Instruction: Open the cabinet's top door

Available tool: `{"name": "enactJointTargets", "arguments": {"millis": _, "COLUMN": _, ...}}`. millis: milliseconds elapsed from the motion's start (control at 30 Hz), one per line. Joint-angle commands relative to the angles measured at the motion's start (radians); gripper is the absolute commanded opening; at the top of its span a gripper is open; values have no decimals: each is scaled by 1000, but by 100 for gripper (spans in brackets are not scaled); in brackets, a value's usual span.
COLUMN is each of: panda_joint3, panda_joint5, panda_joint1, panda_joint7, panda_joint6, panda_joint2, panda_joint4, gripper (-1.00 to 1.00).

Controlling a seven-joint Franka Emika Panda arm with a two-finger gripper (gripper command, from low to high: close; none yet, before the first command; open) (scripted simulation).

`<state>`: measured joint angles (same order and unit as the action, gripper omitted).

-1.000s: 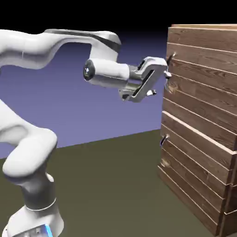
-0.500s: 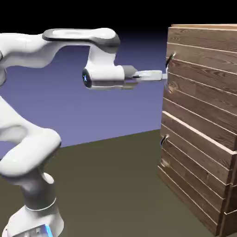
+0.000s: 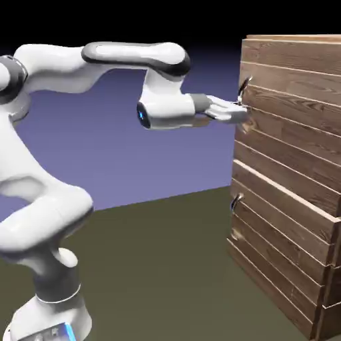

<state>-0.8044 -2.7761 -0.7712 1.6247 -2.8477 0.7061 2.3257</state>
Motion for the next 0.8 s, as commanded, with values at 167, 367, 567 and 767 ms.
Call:
{"name": "enactJointTargets", "arguments": {"millis": 167, "panda_joint3": 204, "panda_joint5": 209, "panda_joint1": 217, "panda_joint7": 112, "panda_joint6": 87, "panda_joint2": 56, "panda_joint4": 149, "gripper": -100}}
{"name": "enactJointTargets", "arguments": {"millis": 367, "panda_joint3": 413, "panda_joint5": 468, "panda_joint1": 395, "panda_joint7": 246, "panda_joint6": 192, "panda_joint2": 158, "panda_joint4": 300, "gripper": -100}}
{"name": "enactJointTargets", "arguments": {"millis": 567, "panda_joint3": 596, "panda_joint5": 729, "panda_joint1": 489, "panda_joint7": 371, "panda_joint6": 310, "panda_joint2": 270, "panda_joint4": 416, "gripper": -100}}
{"name": "enactJointTargets", "arguments": {"millis": 767, "panda_joint3": 774, "panda_joint5": 990, "panda_joint1": 512, "panda_joint7": 476, "panda_joint6": 458, "panda_joint2": 369, "panda_joint4": 494, "gripper": -100}}
